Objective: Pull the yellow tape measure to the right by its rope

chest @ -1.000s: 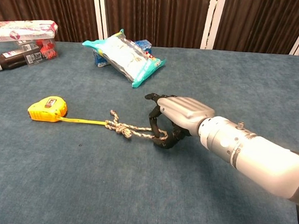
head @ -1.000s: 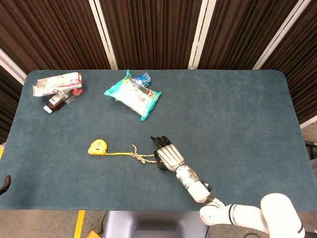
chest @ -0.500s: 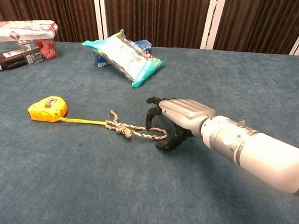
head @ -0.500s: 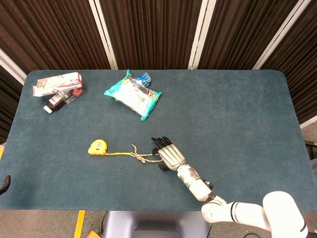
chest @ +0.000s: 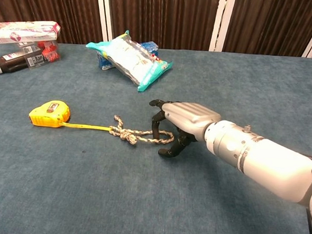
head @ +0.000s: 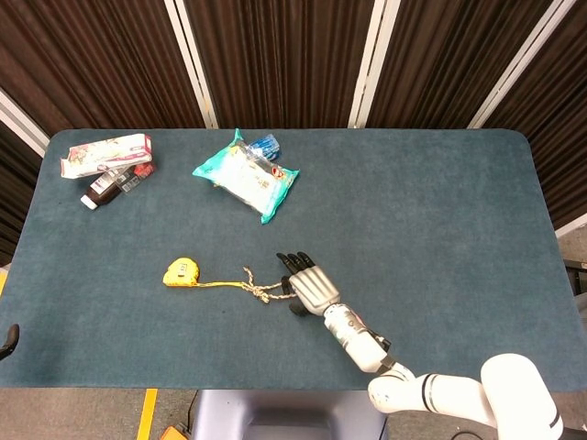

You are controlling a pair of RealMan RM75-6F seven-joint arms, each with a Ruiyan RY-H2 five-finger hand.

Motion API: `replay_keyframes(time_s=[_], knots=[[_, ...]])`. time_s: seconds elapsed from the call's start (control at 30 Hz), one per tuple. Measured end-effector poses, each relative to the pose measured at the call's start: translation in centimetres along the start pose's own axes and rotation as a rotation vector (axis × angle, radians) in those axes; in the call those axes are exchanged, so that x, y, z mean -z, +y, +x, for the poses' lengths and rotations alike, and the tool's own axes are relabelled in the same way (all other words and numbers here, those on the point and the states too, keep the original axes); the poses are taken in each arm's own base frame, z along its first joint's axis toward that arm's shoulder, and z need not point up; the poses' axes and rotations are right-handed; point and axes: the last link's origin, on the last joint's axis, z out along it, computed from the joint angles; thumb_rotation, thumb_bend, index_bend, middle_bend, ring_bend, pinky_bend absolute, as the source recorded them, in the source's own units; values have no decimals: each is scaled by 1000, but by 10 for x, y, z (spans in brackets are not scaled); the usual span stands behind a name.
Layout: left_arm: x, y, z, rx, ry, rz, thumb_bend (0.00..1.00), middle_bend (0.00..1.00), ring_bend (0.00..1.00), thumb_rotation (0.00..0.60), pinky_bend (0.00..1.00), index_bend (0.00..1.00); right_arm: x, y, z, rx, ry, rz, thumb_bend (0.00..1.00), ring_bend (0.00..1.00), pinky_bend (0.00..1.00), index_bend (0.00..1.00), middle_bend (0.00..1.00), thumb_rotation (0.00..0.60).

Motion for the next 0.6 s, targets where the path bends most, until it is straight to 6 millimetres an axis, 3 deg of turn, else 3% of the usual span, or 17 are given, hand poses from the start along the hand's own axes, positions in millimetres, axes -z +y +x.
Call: replay_keyframes(time_s=[0.37, 0.5, 0.6], knots=[[0, 0, 1, 3, -1, 0, 413, 0, 0, 600, 215, 88, -2, -1, 0, 0, 36, -14, 407, 80, 0, 725, 121, 600], [2, -1, 2, 3, 2, -2, 413, 0, 0, 600, 216, 89, -4, 0, 0, 23, 51, -23, 408, 80, 0, 697, 121, 600], [2, -1, 2, 4, 2, -1, 414, 0, 0, 600, 217, 90, -5, -1, 1, 17, 61, -19, 408, 80, 0, 622, 121, 600]])
